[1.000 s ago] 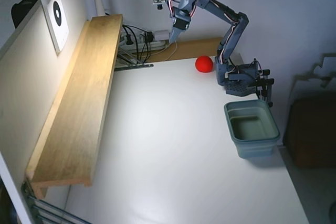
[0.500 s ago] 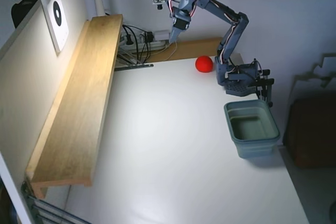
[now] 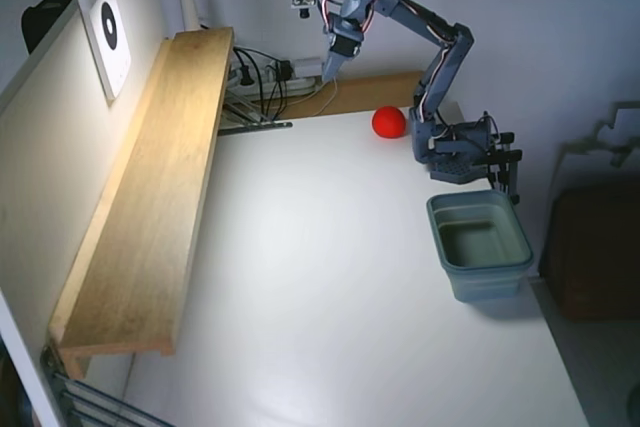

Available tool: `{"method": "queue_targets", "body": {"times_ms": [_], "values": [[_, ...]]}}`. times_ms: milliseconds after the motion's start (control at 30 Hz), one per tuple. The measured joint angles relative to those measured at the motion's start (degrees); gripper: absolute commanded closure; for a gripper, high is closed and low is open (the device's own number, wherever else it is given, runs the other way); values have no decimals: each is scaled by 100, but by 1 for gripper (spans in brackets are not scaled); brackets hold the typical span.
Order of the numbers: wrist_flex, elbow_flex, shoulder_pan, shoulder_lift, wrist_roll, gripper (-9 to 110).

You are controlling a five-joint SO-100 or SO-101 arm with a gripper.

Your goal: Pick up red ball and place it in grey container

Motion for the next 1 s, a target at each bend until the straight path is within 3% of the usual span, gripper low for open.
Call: {"method": "queue_targets", "body": {"times_ms": [533,567,1000], "values": [[0,0,0,0,0,104],[0,0,0,0,0,63],[0,0,0,0,0,63]]}}
